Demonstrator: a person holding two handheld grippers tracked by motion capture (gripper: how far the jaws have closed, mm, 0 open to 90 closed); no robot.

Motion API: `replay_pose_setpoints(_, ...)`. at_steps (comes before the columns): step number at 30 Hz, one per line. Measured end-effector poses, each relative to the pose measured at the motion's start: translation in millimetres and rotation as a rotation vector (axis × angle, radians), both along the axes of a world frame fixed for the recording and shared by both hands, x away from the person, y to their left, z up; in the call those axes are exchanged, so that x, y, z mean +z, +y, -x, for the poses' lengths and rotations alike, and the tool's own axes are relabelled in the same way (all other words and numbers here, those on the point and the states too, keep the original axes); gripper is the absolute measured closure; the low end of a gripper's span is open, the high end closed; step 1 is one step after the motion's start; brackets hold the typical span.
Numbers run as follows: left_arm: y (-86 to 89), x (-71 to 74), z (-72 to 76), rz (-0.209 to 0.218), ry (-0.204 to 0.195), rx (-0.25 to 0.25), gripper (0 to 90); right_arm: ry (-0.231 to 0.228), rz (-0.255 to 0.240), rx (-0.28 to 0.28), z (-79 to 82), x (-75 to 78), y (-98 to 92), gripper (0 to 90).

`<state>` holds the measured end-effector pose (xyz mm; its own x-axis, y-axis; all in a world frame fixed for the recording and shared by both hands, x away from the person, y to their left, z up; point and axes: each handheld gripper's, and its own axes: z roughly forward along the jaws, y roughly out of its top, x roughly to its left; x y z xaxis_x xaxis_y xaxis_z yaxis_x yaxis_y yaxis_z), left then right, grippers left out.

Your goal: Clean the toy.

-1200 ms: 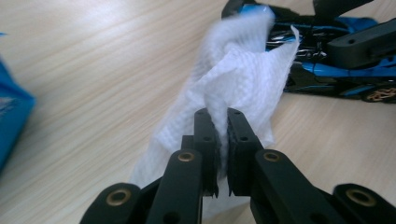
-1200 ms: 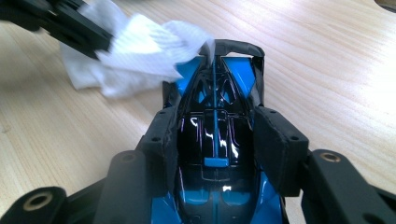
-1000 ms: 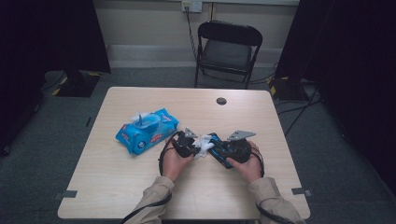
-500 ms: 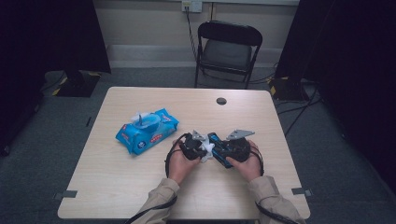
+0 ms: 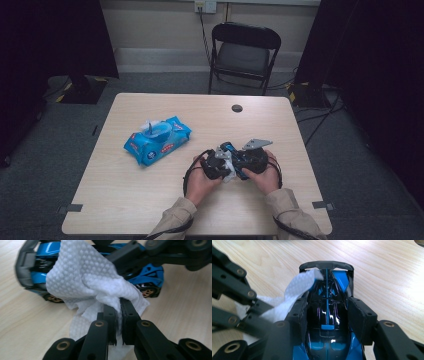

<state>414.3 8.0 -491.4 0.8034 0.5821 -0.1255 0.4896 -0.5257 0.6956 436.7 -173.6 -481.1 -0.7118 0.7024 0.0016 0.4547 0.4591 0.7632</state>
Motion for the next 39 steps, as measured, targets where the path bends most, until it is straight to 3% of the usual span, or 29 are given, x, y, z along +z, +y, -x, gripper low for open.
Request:
replay_pose_setpoints(16,-9.5,0.6,10.8,0.003,0.01,-0.035,84.6,0.0,0.0,0.002,-0.1,-0.1,-0.3,51.1)
replay_pose_setpoints(21,-15.5,1.1,16.0,-0.014,-0.009,-0.049,84.7,-0.001,-0.001,0.002,-0.1,-0.2,-0.3,51.1)
replay_pose_setpoints(25,-17.2,0.6,18.3,0.005,0.005,-0.054,84.7,0.0,-0.001,0.001,0.0,-0.1,-0.2,51.1)
replay_pose_setpoints(39,-27.7,0.7,26.7,0.004,0.004,-0.096,84.7,-0.001,-0.002,0.001,0.0,-0.3,-0.3,51.1)
